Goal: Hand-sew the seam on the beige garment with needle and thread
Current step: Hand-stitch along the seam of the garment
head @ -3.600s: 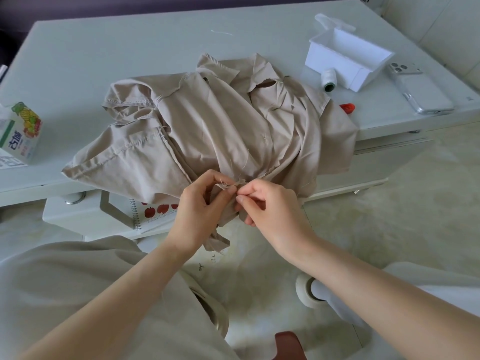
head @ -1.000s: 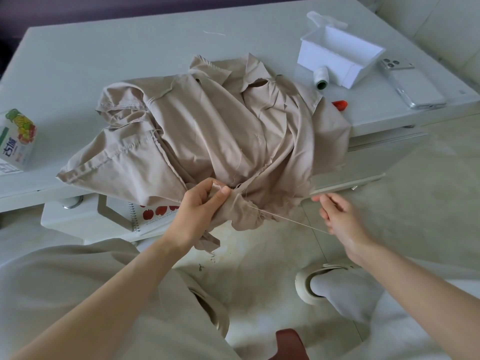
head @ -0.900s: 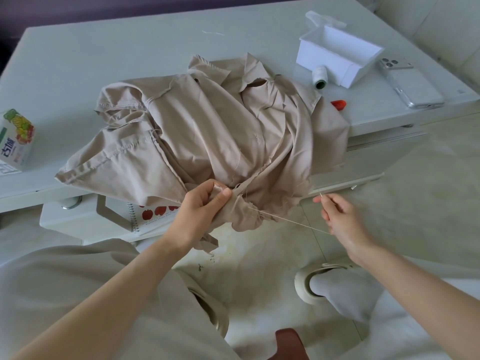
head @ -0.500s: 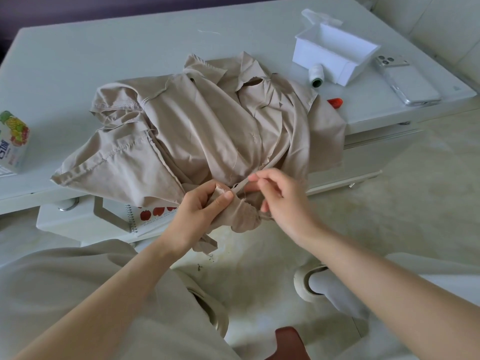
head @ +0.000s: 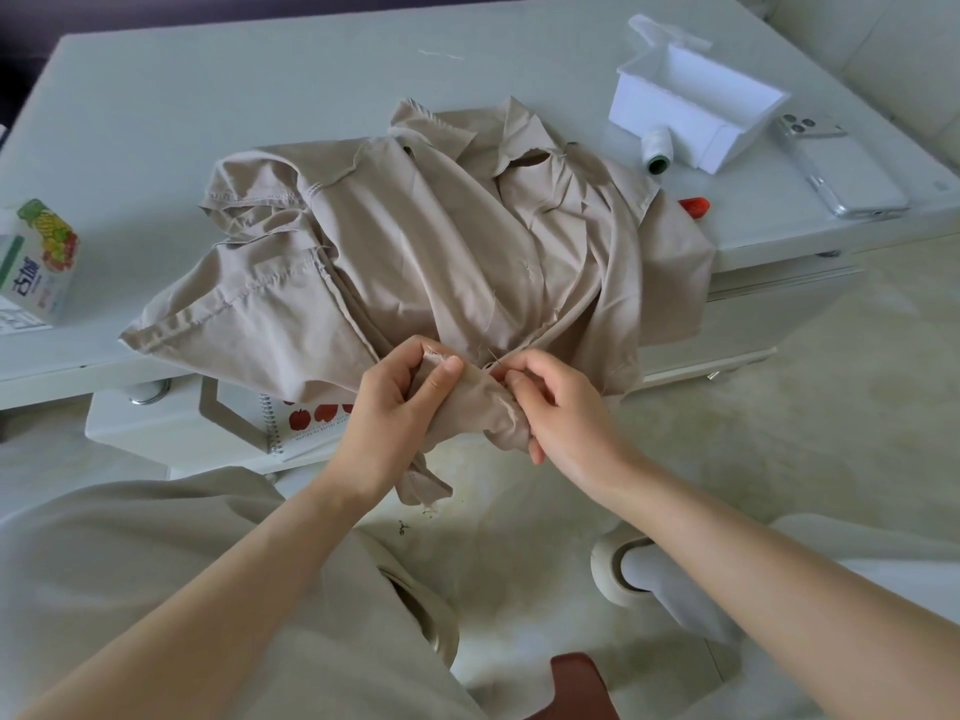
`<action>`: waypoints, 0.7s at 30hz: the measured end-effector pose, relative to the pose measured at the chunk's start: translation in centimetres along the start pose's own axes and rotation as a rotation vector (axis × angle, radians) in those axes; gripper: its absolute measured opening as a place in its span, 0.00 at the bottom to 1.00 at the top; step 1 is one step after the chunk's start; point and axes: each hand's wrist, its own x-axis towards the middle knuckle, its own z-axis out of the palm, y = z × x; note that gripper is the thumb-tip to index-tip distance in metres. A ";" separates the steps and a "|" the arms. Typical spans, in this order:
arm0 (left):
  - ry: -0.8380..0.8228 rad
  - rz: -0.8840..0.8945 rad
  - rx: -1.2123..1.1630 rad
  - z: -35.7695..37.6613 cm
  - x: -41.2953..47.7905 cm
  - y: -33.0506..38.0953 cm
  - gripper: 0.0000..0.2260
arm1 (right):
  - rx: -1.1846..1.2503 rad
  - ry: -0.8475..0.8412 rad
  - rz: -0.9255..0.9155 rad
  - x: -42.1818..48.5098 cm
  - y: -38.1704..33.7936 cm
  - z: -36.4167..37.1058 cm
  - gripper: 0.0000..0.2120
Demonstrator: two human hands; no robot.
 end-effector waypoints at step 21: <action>0.002 0.084 -0.036 0.2 0.0 0.1 0.08 | -0.081 -0.187 -0.143 -1.1 0.0 -1.0 0.15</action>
